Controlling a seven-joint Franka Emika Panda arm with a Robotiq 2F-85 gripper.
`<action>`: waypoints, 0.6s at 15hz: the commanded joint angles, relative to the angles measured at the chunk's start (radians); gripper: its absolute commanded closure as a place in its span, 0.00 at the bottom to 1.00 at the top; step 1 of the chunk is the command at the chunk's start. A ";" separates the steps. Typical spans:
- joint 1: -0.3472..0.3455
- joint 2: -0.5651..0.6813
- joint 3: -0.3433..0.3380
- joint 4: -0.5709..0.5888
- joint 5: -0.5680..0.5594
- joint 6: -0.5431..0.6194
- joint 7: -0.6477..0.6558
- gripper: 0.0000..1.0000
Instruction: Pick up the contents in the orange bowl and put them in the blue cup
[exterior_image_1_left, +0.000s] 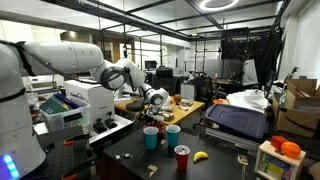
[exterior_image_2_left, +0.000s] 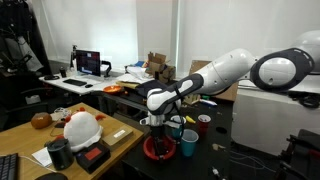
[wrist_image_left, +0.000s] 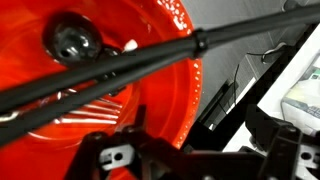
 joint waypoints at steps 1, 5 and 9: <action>-0.004 0.000 0.022 0.011 0.022 -0.026 -0.007 0.00; -0.001 0.000 0.050 0.020 0.037 -0.039 -0.017 0.00; 0.000 0.000 0.042 0.030 0.034 -0.024 -0.015 0.00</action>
